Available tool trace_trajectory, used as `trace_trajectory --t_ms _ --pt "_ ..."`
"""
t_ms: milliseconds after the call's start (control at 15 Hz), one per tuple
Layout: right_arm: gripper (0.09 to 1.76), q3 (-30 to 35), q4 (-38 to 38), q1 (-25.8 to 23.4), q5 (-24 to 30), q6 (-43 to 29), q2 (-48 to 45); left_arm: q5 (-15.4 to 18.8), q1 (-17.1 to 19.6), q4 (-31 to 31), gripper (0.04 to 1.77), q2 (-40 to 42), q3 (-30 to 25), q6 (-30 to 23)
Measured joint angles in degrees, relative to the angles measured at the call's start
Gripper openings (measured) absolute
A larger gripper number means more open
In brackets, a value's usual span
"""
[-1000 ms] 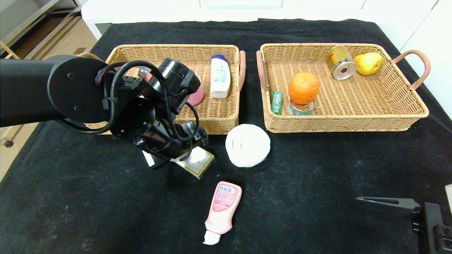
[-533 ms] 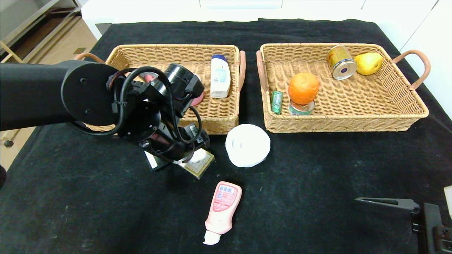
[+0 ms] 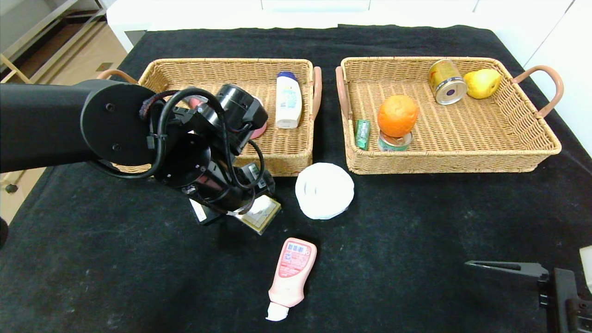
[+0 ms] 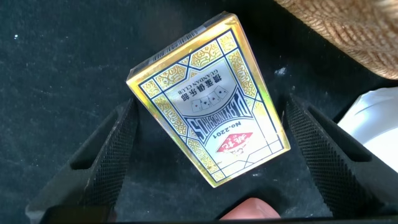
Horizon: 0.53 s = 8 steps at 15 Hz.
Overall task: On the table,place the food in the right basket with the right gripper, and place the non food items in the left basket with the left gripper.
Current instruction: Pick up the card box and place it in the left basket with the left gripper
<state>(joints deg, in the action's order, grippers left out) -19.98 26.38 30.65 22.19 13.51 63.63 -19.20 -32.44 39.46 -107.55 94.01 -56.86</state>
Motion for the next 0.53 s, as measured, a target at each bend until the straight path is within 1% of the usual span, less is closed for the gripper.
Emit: trace_trajectory --t_ms 133,267,333,400,533 --pt "1.71 0.02 0.00 0.02 -0.02 0.02 0.06 0.29 0.04 0.01 1.72 -0.12 0.00 0.02" --pt "1.71 0.02 -0.01 0.00 -0.02 0.02 0.15 0.29 0.11 0.20 1.38 -0.37 -0.07 -0.02" --pt "1.71 0.04 -0.01 0.00 0.00 0.00 0.17 -0.01 0.11 0.20 1.25 -0.50 -0.09 -0.06" --pt "1.71 0.04 -0.01 0.00 0.00 0.00 0.17 -0.11 0.09 0.12 1.15 -0.59 -0.05 -0.30" --pt "1.71 0.04 -0.01 0.00 -0.02 0.00 0.20 -0.12 0.06 0.09 1.08 -0.74 -0.05 -0.39"
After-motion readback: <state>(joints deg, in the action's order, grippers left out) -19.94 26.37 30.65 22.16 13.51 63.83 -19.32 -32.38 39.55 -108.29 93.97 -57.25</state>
